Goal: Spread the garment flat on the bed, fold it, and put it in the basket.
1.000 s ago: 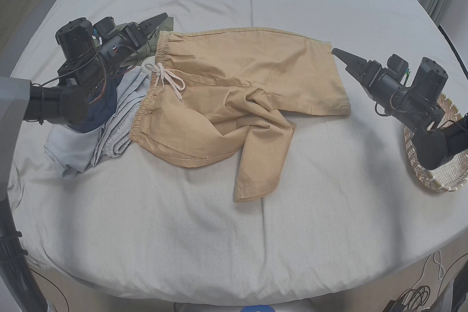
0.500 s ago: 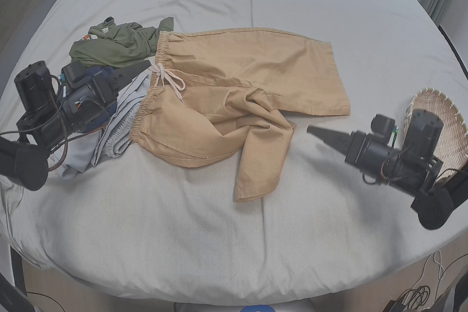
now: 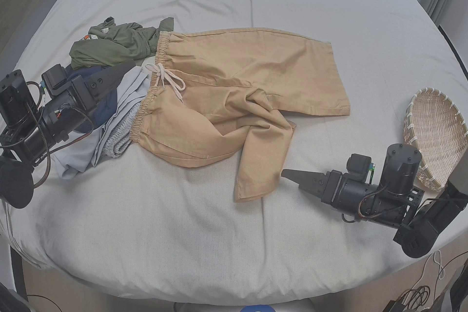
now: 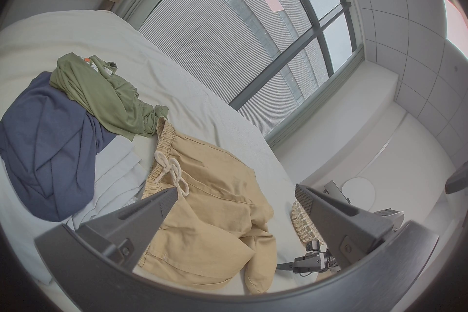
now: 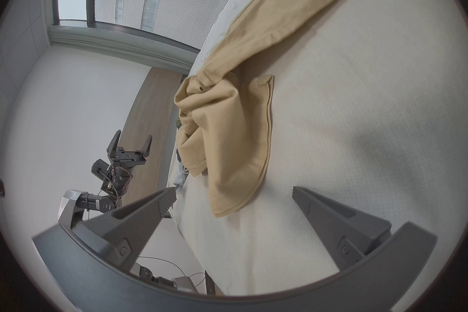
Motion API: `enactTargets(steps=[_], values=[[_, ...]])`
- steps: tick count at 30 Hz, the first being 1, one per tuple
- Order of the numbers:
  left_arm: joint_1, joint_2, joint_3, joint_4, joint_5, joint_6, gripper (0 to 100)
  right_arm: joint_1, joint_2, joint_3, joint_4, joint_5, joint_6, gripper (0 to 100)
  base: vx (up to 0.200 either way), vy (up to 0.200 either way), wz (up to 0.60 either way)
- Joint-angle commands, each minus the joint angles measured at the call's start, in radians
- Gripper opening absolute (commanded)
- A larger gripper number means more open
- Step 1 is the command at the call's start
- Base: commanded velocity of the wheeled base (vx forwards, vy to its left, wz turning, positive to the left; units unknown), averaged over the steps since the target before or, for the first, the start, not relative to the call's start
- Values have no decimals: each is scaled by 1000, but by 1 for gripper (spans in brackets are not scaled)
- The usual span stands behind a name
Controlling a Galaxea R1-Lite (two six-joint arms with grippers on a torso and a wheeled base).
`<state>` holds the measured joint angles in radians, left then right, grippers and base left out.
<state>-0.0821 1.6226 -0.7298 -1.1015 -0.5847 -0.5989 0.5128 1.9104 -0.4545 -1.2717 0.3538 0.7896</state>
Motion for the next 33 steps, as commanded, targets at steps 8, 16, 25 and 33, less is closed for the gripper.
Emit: enactTargets(steps=[8,16,25,33], values=[[1,-10,7,0,2,-1,100,-3,133,-16,-140,-1,62,100,0,0,0],[-1,-21,9,0,14,-1,100,-13,173,-9,-207,-6,68,0,0,0,0],[-1,-20,30,0,16,2,100,-22,176,-16,-244,-6,68,0,0,0,0],[-1,-21,35,-1,16,4,100,-76,231,-89,-244,-6,53,0,0,0,0]])
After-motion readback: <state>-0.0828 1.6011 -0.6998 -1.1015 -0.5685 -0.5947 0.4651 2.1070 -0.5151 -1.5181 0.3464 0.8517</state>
